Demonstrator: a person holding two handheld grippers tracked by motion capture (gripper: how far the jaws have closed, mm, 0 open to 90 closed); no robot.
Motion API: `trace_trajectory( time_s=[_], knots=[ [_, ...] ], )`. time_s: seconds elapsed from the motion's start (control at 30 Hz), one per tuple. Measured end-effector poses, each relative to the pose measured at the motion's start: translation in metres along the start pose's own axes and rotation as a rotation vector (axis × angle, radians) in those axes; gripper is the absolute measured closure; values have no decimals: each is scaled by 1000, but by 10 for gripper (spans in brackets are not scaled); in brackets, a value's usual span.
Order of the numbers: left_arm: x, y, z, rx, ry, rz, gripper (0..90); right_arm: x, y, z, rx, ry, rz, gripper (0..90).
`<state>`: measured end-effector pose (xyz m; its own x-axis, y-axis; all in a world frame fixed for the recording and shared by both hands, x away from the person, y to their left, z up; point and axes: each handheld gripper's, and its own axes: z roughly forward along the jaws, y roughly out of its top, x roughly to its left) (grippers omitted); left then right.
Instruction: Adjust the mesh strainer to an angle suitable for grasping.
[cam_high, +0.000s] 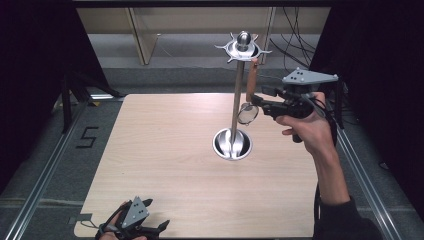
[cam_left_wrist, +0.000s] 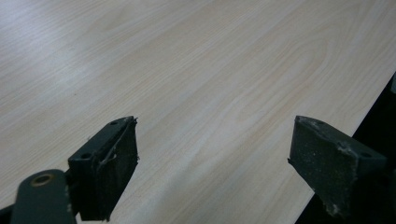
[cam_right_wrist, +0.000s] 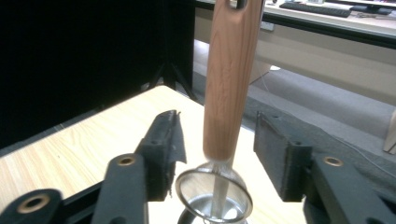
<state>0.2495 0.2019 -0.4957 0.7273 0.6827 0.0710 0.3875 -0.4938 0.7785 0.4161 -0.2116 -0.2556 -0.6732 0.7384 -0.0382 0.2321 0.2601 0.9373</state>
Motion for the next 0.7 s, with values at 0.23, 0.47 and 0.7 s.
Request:
trace_trajectory(
  time_s=[0.23, 0.47, 0.7],
  knots=[
    [-3, -1, 2, -10, -2, -43, 148, 4, -17, -8, -13, -9, 14, 442],
    [-1, 0, 1, -12, -1, -16, 148, 6, -36, -13, -28, 4, 6, 418],
    [-1, 0, 1, -12, -3, -20, 148, 11, -55, -9, -15, 16, 19, 414]
  ],
)
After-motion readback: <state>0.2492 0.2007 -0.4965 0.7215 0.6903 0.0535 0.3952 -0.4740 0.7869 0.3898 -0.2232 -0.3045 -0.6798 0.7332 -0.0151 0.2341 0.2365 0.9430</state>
